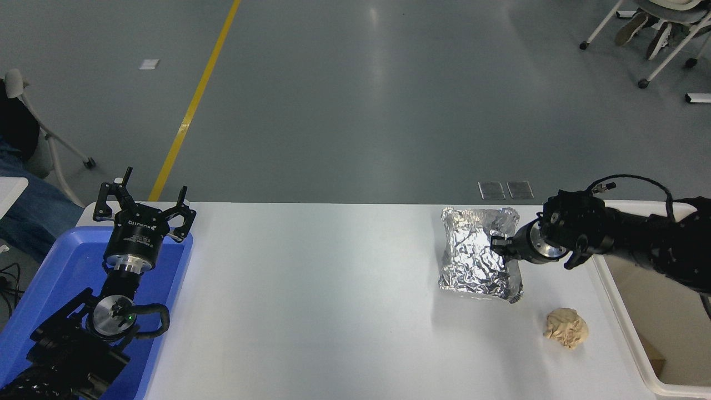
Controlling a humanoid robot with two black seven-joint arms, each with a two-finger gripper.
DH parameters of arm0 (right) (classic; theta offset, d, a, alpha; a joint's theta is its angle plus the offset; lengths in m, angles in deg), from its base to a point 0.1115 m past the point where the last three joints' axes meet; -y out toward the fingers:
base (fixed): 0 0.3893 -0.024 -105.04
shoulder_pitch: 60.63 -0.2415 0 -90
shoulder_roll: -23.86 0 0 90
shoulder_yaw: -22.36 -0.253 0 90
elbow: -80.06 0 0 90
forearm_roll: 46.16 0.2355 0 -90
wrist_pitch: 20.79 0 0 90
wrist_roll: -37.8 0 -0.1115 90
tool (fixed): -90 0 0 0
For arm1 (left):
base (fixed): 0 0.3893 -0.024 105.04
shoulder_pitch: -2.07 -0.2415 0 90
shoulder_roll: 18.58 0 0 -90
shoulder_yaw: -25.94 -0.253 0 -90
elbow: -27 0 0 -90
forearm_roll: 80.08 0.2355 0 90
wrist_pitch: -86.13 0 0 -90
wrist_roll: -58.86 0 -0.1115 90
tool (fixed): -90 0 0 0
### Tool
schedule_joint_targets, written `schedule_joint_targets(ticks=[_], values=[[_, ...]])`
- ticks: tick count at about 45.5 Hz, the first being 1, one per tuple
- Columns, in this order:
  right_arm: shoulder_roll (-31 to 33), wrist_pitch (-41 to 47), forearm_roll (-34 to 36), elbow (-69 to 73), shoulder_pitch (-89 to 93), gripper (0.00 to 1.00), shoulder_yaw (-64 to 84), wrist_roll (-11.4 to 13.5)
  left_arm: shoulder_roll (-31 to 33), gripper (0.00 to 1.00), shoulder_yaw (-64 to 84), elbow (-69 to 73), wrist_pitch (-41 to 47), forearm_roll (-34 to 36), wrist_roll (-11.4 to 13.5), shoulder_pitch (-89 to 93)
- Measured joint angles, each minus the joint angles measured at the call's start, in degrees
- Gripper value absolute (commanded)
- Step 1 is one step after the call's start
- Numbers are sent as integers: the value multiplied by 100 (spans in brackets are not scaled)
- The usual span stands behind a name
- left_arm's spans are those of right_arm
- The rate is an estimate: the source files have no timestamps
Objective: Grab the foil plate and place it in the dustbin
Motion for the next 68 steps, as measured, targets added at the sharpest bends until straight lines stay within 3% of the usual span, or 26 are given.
schedule_joint_targets(ticks=[21, 47, 60, 68], values=[[1004, 1500, -7, 2010, -3627, 0, 636, 11, 0, 100, -5, 1, -9, 0, -6, -2], [1205, 1841, -130, 2392, -4703, 0, 812, 20, 0, 100, -7, 1, -6, -1, -6, 0], [2077, 1858, -1081, 2251, -4341, 0, 999, -62, -1, 100, -8, 0, -5, -2, -6, 0], [2988, 1861, -1892, 1762, -3600, 0, 812, -298, 1, 100, -8, -1, -5, 0, -8, -1]])
